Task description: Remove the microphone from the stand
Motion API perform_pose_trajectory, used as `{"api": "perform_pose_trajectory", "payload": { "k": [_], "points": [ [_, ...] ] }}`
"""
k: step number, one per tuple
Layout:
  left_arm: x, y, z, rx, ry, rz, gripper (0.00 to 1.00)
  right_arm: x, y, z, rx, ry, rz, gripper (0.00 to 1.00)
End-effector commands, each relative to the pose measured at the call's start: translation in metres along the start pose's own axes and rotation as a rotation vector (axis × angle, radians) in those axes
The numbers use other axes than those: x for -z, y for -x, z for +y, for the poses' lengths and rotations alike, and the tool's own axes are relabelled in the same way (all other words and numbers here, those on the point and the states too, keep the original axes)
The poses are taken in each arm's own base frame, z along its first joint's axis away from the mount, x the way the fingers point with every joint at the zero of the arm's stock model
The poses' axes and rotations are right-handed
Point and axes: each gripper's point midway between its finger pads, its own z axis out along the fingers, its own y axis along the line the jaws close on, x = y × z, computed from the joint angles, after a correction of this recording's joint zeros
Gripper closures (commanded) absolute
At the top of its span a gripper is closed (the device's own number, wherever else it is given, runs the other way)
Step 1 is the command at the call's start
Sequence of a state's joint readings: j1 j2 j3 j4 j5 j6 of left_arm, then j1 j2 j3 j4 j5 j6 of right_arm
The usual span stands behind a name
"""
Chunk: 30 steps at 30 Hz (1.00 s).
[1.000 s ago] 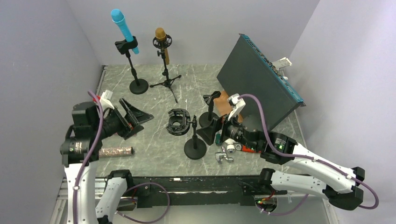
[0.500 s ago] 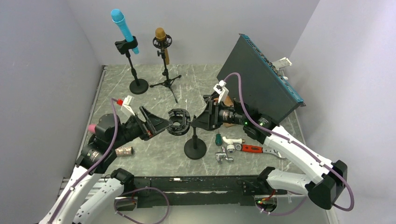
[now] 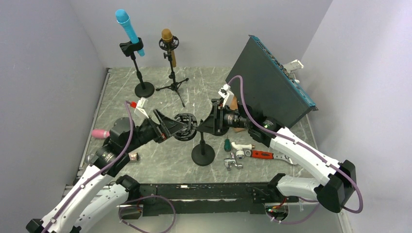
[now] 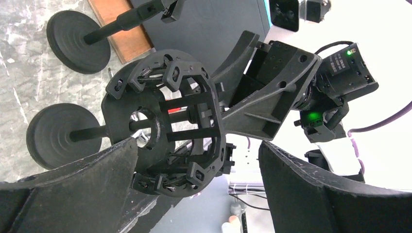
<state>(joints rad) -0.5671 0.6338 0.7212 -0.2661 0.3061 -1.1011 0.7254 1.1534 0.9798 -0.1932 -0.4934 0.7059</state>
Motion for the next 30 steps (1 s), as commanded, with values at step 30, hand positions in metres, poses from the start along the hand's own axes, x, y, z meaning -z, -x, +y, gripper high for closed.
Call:
{"api": "perform_pose_trajectory", "payload": {
  "k": [30],
  "points": [
    [0.012, 0.001, 0.009, -0.073, 0.102, -0.048, 0.01, -0.006, -0.007, -0.029, -0.007, -0.068, 0.005, 0.42]
  ]
}}
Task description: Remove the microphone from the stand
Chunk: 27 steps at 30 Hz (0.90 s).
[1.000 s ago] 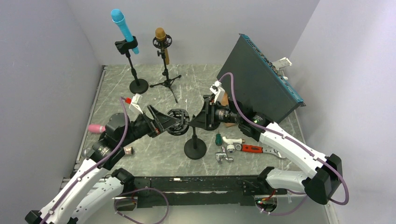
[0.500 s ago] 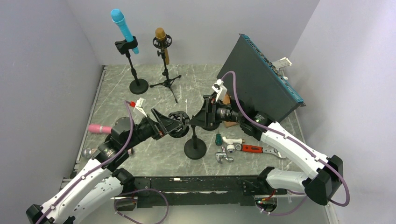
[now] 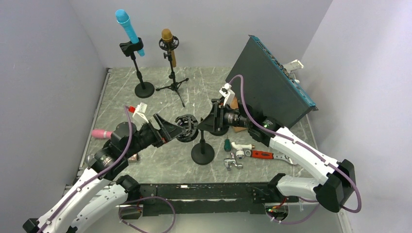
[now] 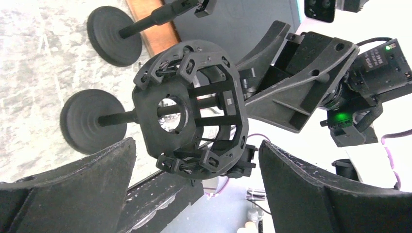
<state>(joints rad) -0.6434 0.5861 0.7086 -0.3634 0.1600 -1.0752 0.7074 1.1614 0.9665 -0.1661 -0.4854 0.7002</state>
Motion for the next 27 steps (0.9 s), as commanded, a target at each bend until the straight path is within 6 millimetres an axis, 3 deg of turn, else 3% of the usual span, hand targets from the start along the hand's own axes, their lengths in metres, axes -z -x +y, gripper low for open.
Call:
{"api": "perform_pose_trajectory", "payload": {
  "k": [1, 9, 13, 17, 27],
  "points": [
    [0.008, 0.011, -0.012, -0.051, 0.014, -0.019, 0.01, -0.002, -0.012, -0.022, -0.004, -0.063, 0.020, 0.41],
    [0.043, 0.032, -0.030, -0.075, -0.002, -0.125, 0.01, 0.004, -0.015, -0.051, 0.033, -0.168, -0.001, 0.44],
    [0.068, 0.037, -0.030, -0.102, 0.019, -0.169, 0.01, 0.000, -0.041, -0.084, 0.003, -0.221, 0.055, 0.67],
    [0.085, 0.042, -0.026, -0.098, 0.030, -0.222, 0.01, 0.001, -0.063, -0.106, -0.011, -0.262, 0.079, 0.68],
    [0.084, 0.029, -0.019, -0.044, -0.018, -0.202, 0.01, -0.002, -0.104, -0.134, -0.084, -0.287, 0.149, 0.71]
  ]
}}
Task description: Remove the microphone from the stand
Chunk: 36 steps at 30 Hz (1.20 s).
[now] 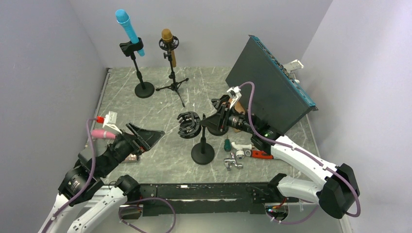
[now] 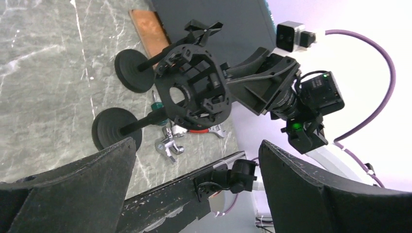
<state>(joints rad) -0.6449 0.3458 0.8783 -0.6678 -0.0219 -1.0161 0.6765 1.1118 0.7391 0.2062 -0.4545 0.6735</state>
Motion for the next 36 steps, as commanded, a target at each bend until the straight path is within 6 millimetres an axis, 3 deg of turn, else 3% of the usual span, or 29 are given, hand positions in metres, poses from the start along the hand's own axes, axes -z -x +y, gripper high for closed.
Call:
{"api": "perform_pose_trajectory", "payload": {
  "k": [1, 16, 26, 33, 36],
  "points": [
    [0.002, -0.006, 0.001, 0.029, -0.026, 0.011, 0.01, 0.030, -0.122, -0.100, -0.176, -0.355, 0.337, 0.71],
    [0.032, -0.006, -0.013, 0.067, -0.163, -0.024, 0.01, 0.048, -0.172, -0.129, -0.254, -0.438, 0.362, 0.78],
    [0.019, -0.014, -0.007, 0.051, -0.135, 0.014, 0.01, 0.066, -0.219, -0.155, -0.259, -0.512, 0.477, 0.78],
    [0.003, -0.019, -0.007, 0.019, -0.109, 0.062, 0.01, 0.082, -0.208, -0.147, -0.254, -0.563, 0.423, 0.78],
    [-0.008, -0.026, -0.006, 0.019, -0.097, 0.101, 0.01, 0.085, -0.196, -0.144, -0.243, -0.576, 0.375, 0.70]
  ]
}}
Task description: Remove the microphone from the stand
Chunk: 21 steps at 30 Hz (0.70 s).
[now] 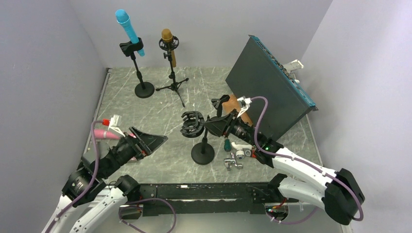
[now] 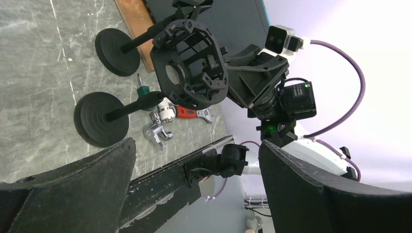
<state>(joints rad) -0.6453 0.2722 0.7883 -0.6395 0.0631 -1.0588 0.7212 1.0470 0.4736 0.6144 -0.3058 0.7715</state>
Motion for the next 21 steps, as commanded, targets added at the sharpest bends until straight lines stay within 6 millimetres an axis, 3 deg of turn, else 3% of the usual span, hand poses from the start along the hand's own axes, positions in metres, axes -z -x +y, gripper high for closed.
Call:
{"api": "perform_pose_trajectory", "payload": {
  "k": [1, 10, 14, 21],
  "points": [
    [-0.016, -0.006, -0.011, -0.023, -0.040, 0.057, 0.01, 0.118, -0.158, -0.133, -0.159, -0.653, 0.550, 0.66],
    [-0.038, -0.012, -0.009, -0.005, -0.033, 0.099, 0.01, 0.063, -0.082, -0.087, -0.066, -0.531, 0.438, 0.37],
    [-0.045, -0.018, -0.007, 0.037, -0.078, 0.097, 0.01, 0.055, -0.060, -0.068, -0.031, -0.493, 0.417, 0.27],
    [-0.049, -0.018, -0.002, 0.041, -0.070, 0.088, 0.00, 0.052, -0.038, -0.038, -0.005, -0.410, 0.402, 0.20]
  ]
}}
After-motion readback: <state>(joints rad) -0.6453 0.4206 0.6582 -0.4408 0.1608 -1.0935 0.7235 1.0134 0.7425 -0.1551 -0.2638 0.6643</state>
